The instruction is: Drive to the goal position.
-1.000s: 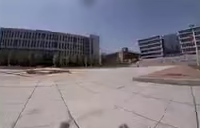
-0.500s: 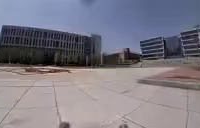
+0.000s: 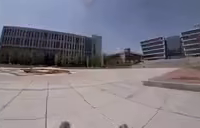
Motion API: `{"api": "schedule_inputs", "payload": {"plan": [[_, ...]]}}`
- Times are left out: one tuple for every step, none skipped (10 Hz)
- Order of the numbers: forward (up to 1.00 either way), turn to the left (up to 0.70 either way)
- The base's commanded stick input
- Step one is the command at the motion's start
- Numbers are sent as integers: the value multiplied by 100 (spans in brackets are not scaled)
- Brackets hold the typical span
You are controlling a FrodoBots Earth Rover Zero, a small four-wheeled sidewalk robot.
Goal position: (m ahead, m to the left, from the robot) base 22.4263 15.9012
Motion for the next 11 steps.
{"api": "schedule_inputs", "payload": {"plan": [[70, -35], [70, -4], [70, 0], [70, 0], [70, 0], [70, 0], [70, 0], [70, 0], [70, 0], [70, 0], [70, 0]]}}
